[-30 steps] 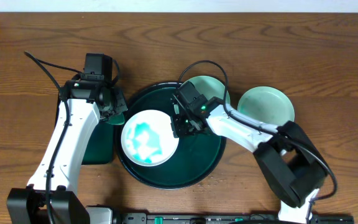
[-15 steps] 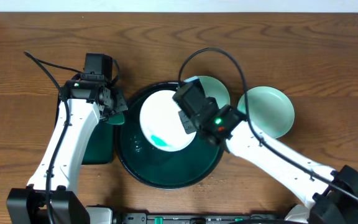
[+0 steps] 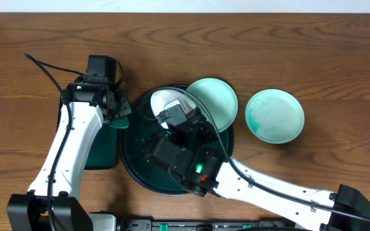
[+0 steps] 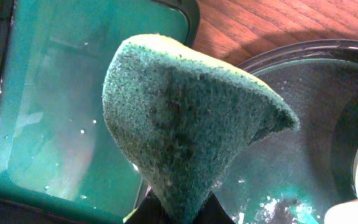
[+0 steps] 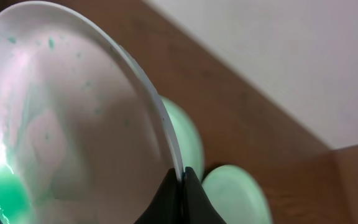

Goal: Clean dirty plates on tray and stack at the side
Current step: 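Lift the plate and carry it right onto the cleaned plate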

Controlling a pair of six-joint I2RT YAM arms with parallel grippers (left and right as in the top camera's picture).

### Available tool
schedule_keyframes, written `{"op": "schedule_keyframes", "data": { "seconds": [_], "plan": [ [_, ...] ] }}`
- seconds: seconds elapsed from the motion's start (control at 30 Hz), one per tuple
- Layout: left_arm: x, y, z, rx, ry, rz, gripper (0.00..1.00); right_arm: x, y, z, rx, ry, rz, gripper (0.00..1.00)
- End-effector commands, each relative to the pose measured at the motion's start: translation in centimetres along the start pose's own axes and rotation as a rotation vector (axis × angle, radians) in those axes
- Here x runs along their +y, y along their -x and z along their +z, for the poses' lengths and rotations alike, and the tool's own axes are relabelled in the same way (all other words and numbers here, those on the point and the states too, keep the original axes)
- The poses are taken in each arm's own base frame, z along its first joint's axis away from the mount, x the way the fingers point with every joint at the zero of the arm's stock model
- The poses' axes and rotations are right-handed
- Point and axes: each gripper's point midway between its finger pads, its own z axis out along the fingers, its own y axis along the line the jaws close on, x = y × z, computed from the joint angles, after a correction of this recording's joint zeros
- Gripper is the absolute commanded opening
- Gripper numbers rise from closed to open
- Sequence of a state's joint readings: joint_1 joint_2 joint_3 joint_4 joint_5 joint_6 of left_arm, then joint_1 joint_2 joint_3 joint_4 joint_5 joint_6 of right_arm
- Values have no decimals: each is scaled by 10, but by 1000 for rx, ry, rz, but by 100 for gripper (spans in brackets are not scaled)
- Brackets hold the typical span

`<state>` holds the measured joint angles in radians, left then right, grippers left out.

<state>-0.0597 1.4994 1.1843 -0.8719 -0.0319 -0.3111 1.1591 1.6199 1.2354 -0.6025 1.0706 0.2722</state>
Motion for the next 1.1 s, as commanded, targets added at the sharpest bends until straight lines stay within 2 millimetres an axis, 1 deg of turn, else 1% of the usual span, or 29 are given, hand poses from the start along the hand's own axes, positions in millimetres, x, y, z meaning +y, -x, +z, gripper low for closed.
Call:
{"op": "schedule_keyframes", "data": {
  "seconds": [0.0,0.1,0.2,0.3,0.37,0.4,0.43,0.5,0.57,0.67,0.73,0.8,0.9,0.97,1.0,1.03,1.07],
  "plan": [
    [-1,5,-4,-14,-4,-5,8,-48,27,-21,-121,-254,57,1],
    [-1,5,-4,-14,-4,-5,7,-56,32,-26,-144,-307,74,1],
    [-1,5,-4,-14,-4,-5,7,-55,34,-26,-144,-305,55,1],
    [-1,5,-4,-15,-4,-5,7,-49,33,-23,-135,-267,52,1],
    [-1,5,-4,-15,-4,-5,7,-35,30,-20,-116,-186,42,1],
    [-1,5,-4,-14,-4,-5,7,-26,27,-17,-99,-127,32,1],
    [-1,5,-4,-14,-4,-5,7,-10,20,-14,-68,-33,16,1],
    [-1,5,-4,-13,-3,-5,7,15,6,-12,2,124,24,1],
    [-1,5,-4,-13,-3,-5,7,32,-8,-10,83,247,80,1],
    [-1,6,-4,-15,-4,-5,7,47,-13,-10,159,407,153,1],
    [-1,6,-4,-17,-4,-5,7,47,-9,-9,187,502,210,1],
    [-1,6,-4,-16,-4,-5,7,38,-4,-7,205,571,273,1],
    [-1,5,-3,-15,-4,-5,7,9,7,0,213,666,374,1],
    [-1,5,-3,-14,-4,-5,7,-21,11,8,211,699,460,1],
    [-1,5,-3,-14,-4,-5,7,-55,10,17,215,696,545,1],
    [-1,5,-3,-14,-4,-5,7,-77,5,24,224,675,596,1],
    [-1,5,-3,-14,-4,-5,7,-95,-1,29,234,651,634,1]
  ]
}}
